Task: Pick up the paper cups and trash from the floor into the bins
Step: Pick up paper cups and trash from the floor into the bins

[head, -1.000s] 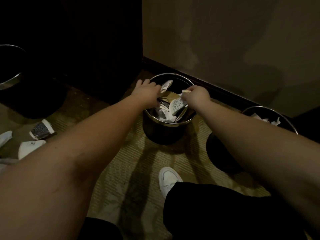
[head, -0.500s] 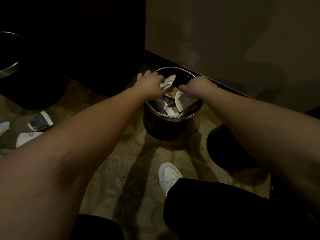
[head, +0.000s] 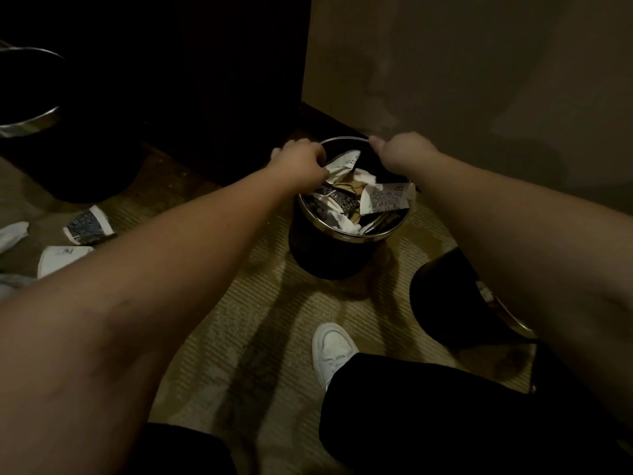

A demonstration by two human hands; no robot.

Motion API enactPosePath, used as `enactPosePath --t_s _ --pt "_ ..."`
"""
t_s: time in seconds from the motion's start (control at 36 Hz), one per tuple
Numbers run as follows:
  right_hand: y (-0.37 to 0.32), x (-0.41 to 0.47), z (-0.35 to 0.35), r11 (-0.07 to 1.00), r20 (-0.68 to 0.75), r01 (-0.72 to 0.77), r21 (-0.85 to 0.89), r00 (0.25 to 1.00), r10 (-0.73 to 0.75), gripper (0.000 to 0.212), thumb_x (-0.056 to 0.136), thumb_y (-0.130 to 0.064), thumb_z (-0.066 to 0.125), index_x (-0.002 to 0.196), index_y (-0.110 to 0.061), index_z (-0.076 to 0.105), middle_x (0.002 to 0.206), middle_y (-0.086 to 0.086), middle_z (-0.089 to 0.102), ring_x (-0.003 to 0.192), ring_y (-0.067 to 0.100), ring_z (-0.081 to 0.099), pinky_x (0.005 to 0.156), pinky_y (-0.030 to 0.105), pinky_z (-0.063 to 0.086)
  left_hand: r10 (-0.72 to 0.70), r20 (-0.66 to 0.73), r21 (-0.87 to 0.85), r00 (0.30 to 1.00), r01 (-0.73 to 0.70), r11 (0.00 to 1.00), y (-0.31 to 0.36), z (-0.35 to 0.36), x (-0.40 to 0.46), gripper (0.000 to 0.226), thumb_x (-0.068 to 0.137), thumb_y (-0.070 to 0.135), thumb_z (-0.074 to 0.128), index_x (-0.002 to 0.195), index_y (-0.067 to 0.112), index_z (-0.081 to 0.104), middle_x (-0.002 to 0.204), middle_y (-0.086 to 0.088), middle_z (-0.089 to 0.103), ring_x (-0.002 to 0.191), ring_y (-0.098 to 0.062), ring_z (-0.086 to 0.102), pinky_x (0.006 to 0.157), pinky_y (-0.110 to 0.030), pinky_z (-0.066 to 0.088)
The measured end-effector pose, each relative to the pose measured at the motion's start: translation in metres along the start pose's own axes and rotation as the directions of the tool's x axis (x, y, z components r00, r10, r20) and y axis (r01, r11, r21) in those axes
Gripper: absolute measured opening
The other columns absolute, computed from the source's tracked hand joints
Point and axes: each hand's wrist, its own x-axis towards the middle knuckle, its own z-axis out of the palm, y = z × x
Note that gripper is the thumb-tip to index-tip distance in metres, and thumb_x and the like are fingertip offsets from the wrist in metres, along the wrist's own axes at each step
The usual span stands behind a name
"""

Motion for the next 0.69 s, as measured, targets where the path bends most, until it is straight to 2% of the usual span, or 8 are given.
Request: enactPosePath --t_s 0.11,0.17,0.22,0.31,0.42,0.5,0.58,0.69 --pt "-0.006 -0.013 -0.009 0.991 -0.046 0.120 0.061 0.992 -0.117 0.066 0.104 -0.054 0.027 0.141 -0.003 0.047 0.141 0.022 0.049 0.128 0.037 0.049 0.098 0.041 0.043 -0.029 -0.014 -0.036 0.999 0.028 0.999 -0.009 -0.010 -0.010 0.039 0.093 0.036 0.062 0.129 0.023 0.058 0.131 -0.002 0.054 0.124 -0.023 0.048 0.107 -0.042 0.038" --pt "-0.010 -0.022 -0.012 0.982 -0.049 0.178 0.066 0.983 -0.175 0.060 0.104 -0.051 0.032 0.139 -0.005 0.050 0.136 0.019 0.054 0.123 0.035 0.052 0.093 0.040 0.044 -0.061 -0.026 -0.108 0.998 0.058 0.992 -0.017 -0.018 -0.021 0.038 0.092 0.035 0.063 0.128 0.023 0.059 0.127 0.000 0.055 0.118 -0.021 0.053 0.103 -0.044 0.045" --pt "-0.020 -0.034 -0.015 0.962 -0.018 0.268 0.054 0.963 -0.267 0.054 0.103 -0.050 0.038 0.130 -0.008 0.056 0.119 0.014 0.061 0.106 0.030 0.058 0.082 0.037 0.046 -0.094 -0.054 -0.196 0.994 0.082 0.977 -0.031 -0.027 -0.037 0.037 0.093 0.032 0.063 0.128 0.024 0.058 0.124 0.000 0.058 0.112 -0.020 0.058 0.096 -0.042 0.052" --pt "-0.045 -0.060 -0.014 0.907 0.051 0.421 0.000 0.906 -0.421 0.044 0.102 -0.048 0.044 0.126 -0.014 0.059 0.101 0.005 0.062 0.091 0.023 0.060 0.073 0.036 0.048 -0.093 -0.084 -0.266 0.992 0.067 0.962 -0.061 -0.042 -0.069 0.038 0.097 0.029 0.060 0.134 0.022 0.055 0.126 0.000 0.057 0.110 -0.017 0.060 0.086 -0.031 0.055" --pt "-0.094 -0.106 -0.006 0.779 0.192 0.618 -0.106 0.781 -0.594 0.034 0.102 -0.043 0.047 0.120 -0.019 0.064 0.095 0.001 0.062 0.088 0.020 0.059 0.071 0.034 0.046 -0.153 -0.147 -0.259 0.977 0.111 0.960 -0.111 -0.063 -0.120 0.037 0.097 0.031 0.060 0.133 0.022 0.056 0.124 0.001 0.058 0.108 -0.012 0.059 0.075 -0.019 0.044" --pt "-0.136 -0.141 0.005 0.681 0.258 0.719 -0.137 0.690 -0.677 0.030 0.102 -0.043 0.048 0.122 -0.026 0.063 0.105 0.000 0.063 0.091 0.016 0.060 0.075 0.033 0.049 -0.230 -0.149 -0.246 0.962 0.189 0.951 -0.152 -0.084 -0.165 0.035 0.097 0.030 0.060 0.130 0.019 0.059 0.121 0.000 0.059 0.107 -0.013 0.059 0.078 -0.022 0.044" --pt "-0.175 -0.178 0.024 0.588 0.245 0.791 -0.168 0.612 -0.752 0.031 0.102 -0.039 0.049 0.128 -0.026 0.060 0.116 0.000 0.061 0.103 0.017 0.058 0.081 0.030 0.046 -0.345 -0.124 -0.272 0.930 0.303 0.913 -0.198 -0.105 -0.215 0.034 0.094 0.030 0.063 0.126 0.016 0.062 0.124 -0.004 0.062 0.111 -0.020 0.061 0.088 -0.031 0.049" --pt "-0.224 -0.223 0.057 0.489 0.244 0.831 -0.266 0.549 -0.799 0.035 0.101 -0.038 0.052 0.133 -0.025 0.057 0.123 0.001 0.061 0.111 0.020 0.059 0.090 0.033 0.049 -0.528 -0.145 -0.314 0.837 0.467 0.827 -0.254 -0.125 -0.288 0.032 0.093 0.024 0.062 0.122 0.012 0.066 0.122 -0.008 0.066 0.108 -0.025 0.063 0.081 -0.027 0.045"
